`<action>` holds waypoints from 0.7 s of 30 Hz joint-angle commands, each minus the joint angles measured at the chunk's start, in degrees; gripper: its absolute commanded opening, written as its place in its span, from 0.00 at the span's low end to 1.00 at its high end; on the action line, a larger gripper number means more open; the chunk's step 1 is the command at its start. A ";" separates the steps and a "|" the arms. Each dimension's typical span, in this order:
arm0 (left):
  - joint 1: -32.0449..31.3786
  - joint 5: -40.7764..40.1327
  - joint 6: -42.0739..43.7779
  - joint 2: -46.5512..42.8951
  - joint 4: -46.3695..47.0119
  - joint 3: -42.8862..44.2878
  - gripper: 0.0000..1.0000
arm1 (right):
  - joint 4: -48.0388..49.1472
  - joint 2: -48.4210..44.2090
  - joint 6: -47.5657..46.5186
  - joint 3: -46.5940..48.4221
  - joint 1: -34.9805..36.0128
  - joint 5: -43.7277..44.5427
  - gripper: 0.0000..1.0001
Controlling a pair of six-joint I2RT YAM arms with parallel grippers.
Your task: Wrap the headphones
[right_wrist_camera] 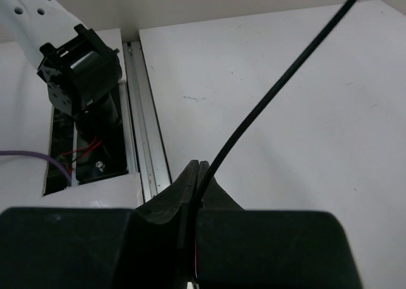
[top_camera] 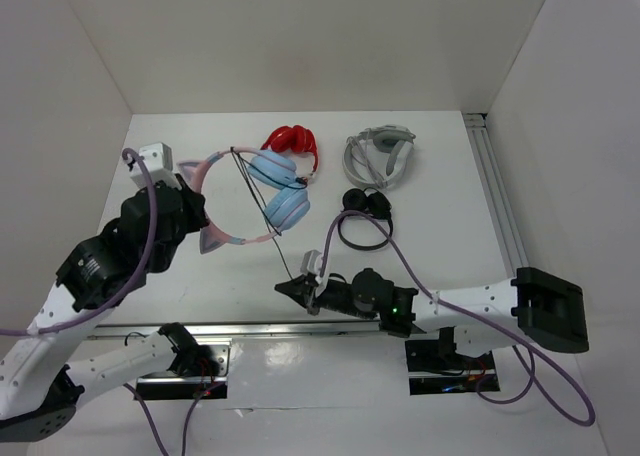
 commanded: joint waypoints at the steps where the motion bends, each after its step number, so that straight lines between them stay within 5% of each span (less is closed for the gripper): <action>1: 0.41 -6.27 -2.80 1.62 7.51 1.34 0.00 | -2.14 -0.89 -3.42 2.58 4.33 6.46 0.00; 21: 1.64 -2.41 12.49 5.67 10.85 -3.40 0.00 | -20.68 -6.17 -9.49 11.55 9.96 16.24 0.06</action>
